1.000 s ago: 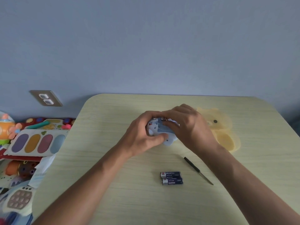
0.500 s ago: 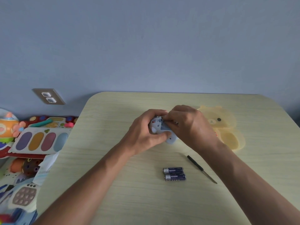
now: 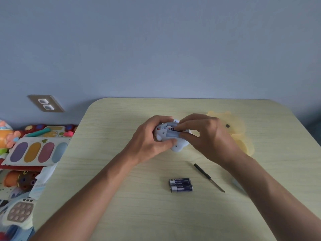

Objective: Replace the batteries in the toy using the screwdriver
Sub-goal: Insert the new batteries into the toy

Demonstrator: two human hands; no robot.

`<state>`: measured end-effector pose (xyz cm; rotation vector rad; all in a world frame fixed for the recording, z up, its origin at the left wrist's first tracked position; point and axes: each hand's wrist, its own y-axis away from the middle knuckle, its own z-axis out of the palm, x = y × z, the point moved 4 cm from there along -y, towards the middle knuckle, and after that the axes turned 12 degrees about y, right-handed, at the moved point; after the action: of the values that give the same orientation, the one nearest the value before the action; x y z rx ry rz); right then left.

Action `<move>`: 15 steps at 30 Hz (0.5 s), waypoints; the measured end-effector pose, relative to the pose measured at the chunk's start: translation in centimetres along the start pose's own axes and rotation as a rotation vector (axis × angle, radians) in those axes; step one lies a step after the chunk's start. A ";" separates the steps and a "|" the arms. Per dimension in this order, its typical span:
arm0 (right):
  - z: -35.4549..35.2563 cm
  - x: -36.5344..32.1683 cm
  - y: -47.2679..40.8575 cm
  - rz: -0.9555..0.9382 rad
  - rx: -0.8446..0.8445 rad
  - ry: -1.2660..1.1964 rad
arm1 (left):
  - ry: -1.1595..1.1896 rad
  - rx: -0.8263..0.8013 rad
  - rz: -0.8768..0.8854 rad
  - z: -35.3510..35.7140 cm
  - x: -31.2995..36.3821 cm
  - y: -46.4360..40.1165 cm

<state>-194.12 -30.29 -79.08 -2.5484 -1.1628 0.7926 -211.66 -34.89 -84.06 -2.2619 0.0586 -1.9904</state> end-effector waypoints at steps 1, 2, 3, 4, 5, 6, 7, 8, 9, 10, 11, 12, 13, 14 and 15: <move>-0.4 -0.1 0.5 0.009 0.001 -0.015 | -0.006 0.001 0.006 0.0 0.0 0.0; -0.8 -0.4 1.0 0.013 -0.009 -0.025 | -0.012 0.000 0.011 0.0 0.0 0.0; -1.2 -0.6 1.5 0.012 -0.032 -0.033 | -0.018 -0.001 0.015 0.0 0.0 0.0; -1.5 -0.9 2.0 0.007 -0.073 -0.045 | -0.025 -0.002 0.017 -0.1 -0.1 0.0; -1.8 -1.3 2.4 0.001 -0.135 -0.063 | -0.034 -0.003 0.019 -0.1 -0.1 0.0; -1.8 -1.7 2.8 -0.007 -0.220 -0.082 | -0.045 -0.001 0.021 -0.1 -0.2 0.0; -1.6 -2.2 3.2 -0.017 -0.313 -0.093 | -0.054 0.004 0.022 -0.1 -0.2 -0.1; -1.3 -2.6 3.6 -0.030 -0.396 -0.090 | -0.058 0.007 0.024 -0.1 -0.2 -0.1; -0.9 -3.0 3.9 -0.049 -0.457 -0.072 | -0.057 0.010 0.025 -0.1 -0.2 -0.1; -0.5 -3.2 4.2 -0.069 -0.494 -0.047 | -0.053 0.012 0.026 -0.1 -0.3 -0.1; -0.1 -3.4 4.3 -0.090 -0.513 -0.016 | -0.050 0.014 0.026 -0.1 -0.4 -0.1; 0.2 -3.6 4.4 -0.109 -0.519 0.015 | -0.047 0.013 0.025 -0.1 -0.4 0.0; 0.4 -3.7 4.5 -0.124 -0.518 0.038 | -0.045 0.010 0.023 -0.1 -0.4 0.0; 0.6 -3.8 4.5 -0.134 -0.512 0.055 | -0.044 0.008 0.024 -0.2 -0.3 0.1; 0.7 -3.8 4.6 -0.140 -0.504 0.071 | -0.045 0.007 0.026 -0.1 -0.3 0.1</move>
<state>-193.71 -36.20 -80.12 -2.8022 -1.6697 0.4075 -211.85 -34.96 -84.36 -2.2888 0.0756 -1.9233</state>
